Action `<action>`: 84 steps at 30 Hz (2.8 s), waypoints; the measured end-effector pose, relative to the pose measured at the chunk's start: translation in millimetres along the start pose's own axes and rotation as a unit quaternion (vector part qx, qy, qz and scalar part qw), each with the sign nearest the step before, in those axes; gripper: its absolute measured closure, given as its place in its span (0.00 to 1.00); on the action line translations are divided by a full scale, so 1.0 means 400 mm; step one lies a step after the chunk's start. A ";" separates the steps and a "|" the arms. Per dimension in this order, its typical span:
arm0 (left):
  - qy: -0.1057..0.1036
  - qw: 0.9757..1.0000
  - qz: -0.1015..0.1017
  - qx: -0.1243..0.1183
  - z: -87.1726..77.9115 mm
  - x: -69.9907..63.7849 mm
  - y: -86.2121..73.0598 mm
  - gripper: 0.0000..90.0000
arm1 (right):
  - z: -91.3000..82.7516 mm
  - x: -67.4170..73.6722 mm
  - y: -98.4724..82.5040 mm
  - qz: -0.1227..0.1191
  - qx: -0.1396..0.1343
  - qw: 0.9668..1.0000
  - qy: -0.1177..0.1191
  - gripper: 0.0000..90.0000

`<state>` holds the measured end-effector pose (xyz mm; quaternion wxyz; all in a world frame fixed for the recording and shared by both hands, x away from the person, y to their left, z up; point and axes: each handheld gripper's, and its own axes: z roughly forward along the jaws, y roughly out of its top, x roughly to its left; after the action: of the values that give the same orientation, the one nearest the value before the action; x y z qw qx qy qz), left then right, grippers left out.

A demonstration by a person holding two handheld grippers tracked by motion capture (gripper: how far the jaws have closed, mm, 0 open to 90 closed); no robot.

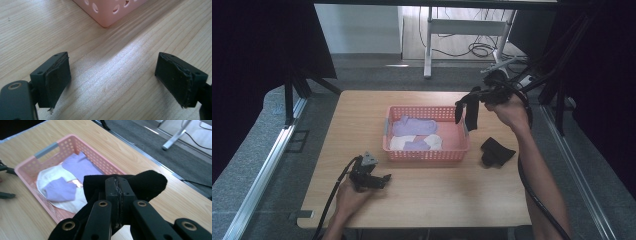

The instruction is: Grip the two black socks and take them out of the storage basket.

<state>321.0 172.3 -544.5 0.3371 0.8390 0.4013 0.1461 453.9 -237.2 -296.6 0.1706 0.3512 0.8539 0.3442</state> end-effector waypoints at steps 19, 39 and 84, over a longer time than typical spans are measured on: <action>0.000 1.000 0.000 0.000 0.000 0.000 0.000 0.14 | -0.059 -0.118 -0.189 0.065 0.024 0.996 -0.057 0.99; 0.000 1.000 -0.003 -0.002 0.001 -0.001 0.000 0.14 | 0.087 -0.144 -0.384 0.105 0.088 0.989 -0.048 0.98; 0.000 1.000 -0.003 -0.002 0.001 -0.001 0.000 0.14 | 0.068 -0.034 -0.408 0.068 0.049 0.996 -0.041 0.23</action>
<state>320.8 171.8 -544.8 0.3390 0.8373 0.4035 0.1456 399.1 -318.4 -430.7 0.1645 0.4302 0.8361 0.2982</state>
